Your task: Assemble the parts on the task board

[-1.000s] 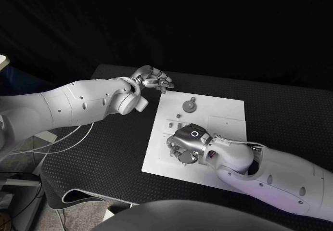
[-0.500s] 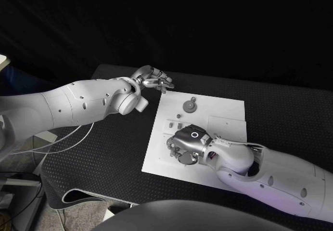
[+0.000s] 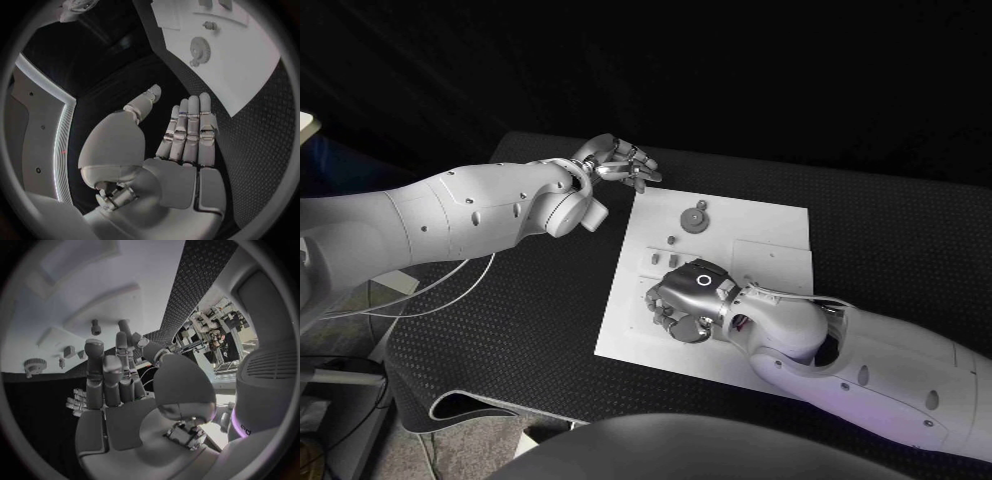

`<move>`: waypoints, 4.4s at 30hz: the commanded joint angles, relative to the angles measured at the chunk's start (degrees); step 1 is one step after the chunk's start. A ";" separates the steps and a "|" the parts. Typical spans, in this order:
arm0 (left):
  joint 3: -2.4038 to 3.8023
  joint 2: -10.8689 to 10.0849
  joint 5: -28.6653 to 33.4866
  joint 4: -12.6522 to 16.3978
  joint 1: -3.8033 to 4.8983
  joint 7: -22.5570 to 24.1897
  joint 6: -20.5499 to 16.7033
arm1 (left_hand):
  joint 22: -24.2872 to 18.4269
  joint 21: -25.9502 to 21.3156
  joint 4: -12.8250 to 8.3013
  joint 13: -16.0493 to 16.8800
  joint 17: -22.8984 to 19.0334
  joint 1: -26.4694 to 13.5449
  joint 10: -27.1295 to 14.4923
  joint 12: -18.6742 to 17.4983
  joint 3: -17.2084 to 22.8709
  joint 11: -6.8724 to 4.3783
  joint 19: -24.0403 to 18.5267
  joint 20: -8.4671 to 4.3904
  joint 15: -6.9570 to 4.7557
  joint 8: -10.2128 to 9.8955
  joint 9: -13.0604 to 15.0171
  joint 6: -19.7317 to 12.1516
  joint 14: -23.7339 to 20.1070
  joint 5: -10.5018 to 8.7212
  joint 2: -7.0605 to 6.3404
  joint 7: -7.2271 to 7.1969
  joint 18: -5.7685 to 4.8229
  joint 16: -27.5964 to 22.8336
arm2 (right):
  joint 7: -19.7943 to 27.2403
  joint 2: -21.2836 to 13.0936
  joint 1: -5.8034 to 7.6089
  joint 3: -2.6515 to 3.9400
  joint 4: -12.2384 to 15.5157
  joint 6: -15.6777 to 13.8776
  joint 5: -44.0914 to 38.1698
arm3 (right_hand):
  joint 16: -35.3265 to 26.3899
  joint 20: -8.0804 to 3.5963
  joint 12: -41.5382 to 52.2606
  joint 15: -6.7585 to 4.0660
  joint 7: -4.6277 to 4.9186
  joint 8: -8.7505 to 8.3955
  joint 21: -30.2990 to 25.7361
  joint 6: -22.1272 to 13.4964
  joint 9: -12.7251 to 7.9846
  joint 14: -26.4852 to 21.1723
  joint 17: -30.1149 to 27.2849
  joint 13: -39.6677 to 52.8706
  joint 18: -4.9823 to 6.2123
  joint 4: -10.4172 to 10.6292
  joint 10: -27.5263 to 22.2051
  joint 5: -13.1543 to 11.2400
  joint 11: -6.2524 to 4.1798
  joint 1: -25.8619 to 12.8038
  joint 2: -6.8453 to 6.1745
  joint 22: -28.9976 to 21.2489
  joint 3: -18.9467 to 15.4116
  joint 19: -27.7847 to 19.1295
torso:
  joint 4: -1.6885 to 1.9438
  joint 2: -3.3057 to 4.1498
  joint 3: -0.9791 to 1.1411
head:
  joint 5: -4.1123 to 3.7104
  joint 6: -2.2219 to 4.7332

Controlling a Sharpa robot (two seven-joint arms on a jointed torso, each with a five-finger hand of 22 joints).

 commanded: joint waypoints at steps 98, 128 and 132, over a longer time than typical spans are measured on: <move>0.02 0.01 -0.04 -1.07 0.02 0.46 0.85 | -0.09 -0.34 -0.27 -0.03 0.55 0.32 -0.36 0.04 -0.40 0.04 0.33 0.10 0.17 0.17 0.04 -0.57 0.23 -0.29 0.29 0.08 1.03 -0.75 | 1.45 -8.99 2.83 3.78 3.45 -8.75 17.45 | 0.46 -0.75 -4.55 1.55 3.14 -2.95 0.09 -6.96 -1.39 -0.43 0.33 -0.53 6.49 1.38 -5.89 0.12 2.76 -4.82 -9.81 0.92 -4.14 -0.14 | -0.25 -0.16 0.14 | -3.19 2.92; -0.09 -0.14 0.36 -1.99 -0.36 1.53 0.70 | 0.15 -0.34 0.65 0.11 1.49 -1.51 0.14 0.16 -1.26 -0.19 0.64 -0.04 0.03 0.93 0.24 0.74 0.54 0.02 0.72 -1.22 1.08 -1.15 | -22.08 -26.07 9.21 0.16 3.90 16.33 56.49 | 4.02 -2.23 44.72 -5.95 -3.38 2.70 2.08 0.57 7.40 0.32 4.00 51.06 6.49 19.82 -7.99 0.84 -4.97 -21.53 -5.75 1.46 -5.98 0.85 | -0.80 -0.54 0.06 | -7.02 3.34; -0.09 0.02 0.58 -2.18 -0.36 1.51 0.68 | 0.17 -0.33 0.74 0.13 1.55 -1.60 0.23 0.19 -1.24 -0.22 0.68 -0.06 0.01 0.94 0.23 0.76 0.59 0.18 0.70 -1.14 1.09 -1.17 | -22.44 -26.42 9.21 -1.00 4.39 17.63 56.89 | 4.77 -2.04 45.09 -5.75 -3.22 2.01 2.84 1.18 6.93 0.13 4.58 51.89 6.49 20.01 -7.84 0.98 -4.82 -22.99 -5.63 1.46 -6.62 0.49 | -1.14 -0.55 0.10 | -7.07 3.27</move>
